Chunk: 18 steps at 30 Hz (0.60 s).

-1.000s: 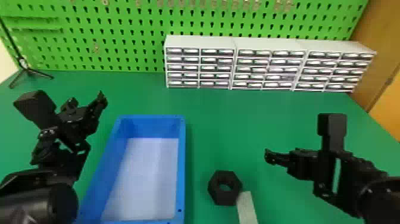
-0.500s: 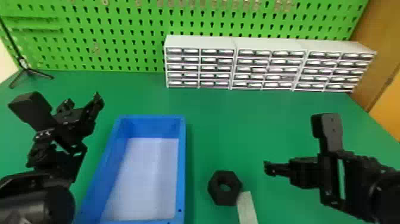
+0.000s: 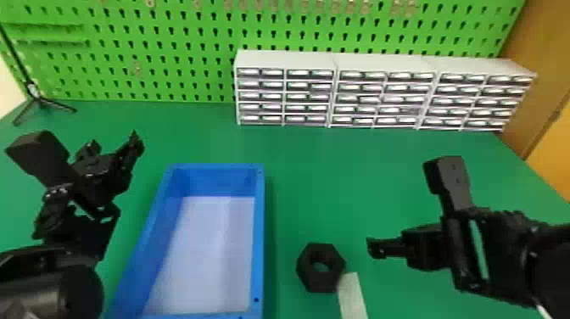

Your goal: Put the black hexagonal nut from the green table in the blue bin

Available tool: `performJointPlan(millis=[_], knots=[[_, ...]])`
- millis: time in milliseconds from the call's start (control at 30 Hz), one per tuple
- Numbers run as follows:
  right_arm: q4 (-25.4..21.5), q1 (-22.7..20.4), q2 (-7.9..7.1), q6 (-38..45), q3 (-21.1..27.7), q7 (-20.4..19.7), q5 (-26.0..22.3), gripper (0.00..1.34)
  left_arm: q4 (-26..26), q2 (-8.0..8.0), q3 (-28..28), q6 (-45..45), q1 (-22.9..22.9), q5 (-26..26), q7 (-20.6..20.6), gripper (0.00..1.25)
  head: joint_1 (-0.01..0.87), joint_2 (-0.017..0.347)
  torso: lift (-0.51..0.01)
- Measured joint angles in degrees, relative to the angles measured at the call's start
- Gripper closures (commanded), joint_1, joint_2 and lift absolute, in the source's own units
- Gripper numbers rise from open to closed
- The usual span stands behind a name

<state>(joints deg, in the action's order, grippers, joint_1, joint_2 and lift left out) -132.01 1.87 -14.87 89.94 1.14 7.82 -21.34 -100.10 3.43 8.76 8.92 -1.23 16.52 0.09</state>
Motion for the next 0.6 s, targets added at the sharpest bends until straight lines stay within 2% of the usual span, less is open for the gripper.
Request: performJointPlan(millis=[367, 600], knots=[[0.0, 2.1, -2.35, 0.1, -2.1, 0.0, -2.6, 0.2, 0.0, 0.0, 0.0, 0.0, 0.1, -0.2, 0.0, 0.43, 0.692, 0.008, -0.097], [0.3, 2.8, -3.24, 0.1, -3.0, 0.0, -3.6, 0.2, 0.0, 0.0, -0.1, 0.0, 0.0, -0.3, 0.0, 0.43, 0.692, 0.008, -0.097]])
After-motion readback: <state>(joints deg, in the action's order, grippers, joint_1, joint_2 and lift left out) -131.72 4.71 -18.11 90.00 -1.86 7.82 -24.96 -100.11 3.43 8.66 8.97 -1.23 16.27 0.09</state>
